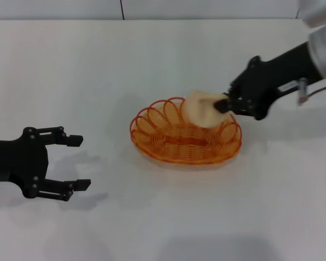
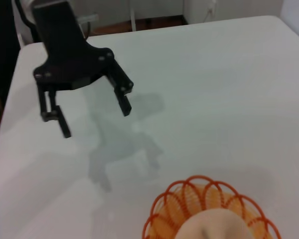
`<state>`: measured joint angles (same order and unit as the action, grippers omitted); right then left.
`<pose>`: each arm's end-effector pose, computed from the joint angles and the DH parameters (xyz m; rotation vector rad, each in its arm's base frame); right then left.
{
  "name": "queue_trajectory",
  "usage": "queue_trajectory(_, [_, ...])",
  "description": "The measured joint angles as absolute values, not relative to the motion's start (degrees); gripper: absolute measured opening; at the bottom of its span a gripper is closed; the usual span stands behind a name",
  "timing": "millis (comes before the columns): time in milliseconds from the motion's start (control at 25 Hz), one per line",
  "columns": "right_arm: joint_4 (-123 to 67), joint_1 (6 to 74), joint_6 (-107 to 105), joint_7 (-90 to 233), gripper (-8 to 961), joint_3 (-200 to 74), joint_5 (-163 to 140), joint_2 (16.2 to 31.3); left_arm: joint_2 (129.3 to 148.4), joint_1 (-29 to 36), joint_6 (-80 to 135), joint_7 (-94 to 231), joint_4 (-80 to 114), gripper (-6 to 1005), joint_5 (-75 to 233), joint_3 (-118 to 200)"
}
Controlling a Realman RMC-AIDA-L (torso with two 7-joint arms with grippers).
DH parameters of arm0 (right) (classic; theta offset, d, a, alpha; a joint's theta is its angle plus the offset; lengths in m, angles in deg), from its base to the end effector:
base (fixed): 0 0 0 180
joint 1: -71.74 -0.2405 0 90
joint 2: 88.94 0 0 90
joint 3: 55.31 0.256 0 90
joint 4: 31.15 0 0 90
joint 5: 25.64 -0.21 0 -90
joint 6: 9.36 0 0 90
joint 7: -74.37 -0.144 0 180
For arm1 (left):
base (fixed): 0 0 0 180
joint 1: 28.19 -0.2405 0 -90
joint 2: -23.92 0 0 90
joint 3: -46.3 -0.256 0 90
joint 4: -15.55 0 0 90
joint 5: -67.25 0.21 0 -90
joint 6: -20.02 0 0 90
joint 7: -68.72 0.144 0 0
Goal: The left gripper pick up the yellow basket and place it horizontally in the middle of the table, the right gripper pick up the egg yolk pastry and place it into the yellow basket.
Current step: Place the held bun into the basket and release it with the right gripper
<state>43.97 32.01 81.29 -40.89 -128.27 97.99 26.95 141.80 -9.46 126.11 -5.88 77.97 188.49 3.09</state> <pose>0.1138 0.3651 0.0163 -2.9881 0.1785 -0.0223 -0.2820 0.2716 0.0584 -2.9150 -0.2429 -0.3670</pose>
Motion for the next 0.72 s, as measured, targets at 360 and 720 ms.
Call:
queue_trajectory(360, [35.2, 31.7, 70.2, -40.2, 36, -132.7, 92.4, 26.85, 141.94, -9.4, 126.0, -5.9, 78.2, 875, 188.4, 3.2])
queue_trajectory(720, [31.5, 32.2, 69.3, -36.9, 125, -133.1, 89.4, 26.71, 141.95, -9.3, 125.8, -5.9, 78.2, 875, 188.3, 3.3])
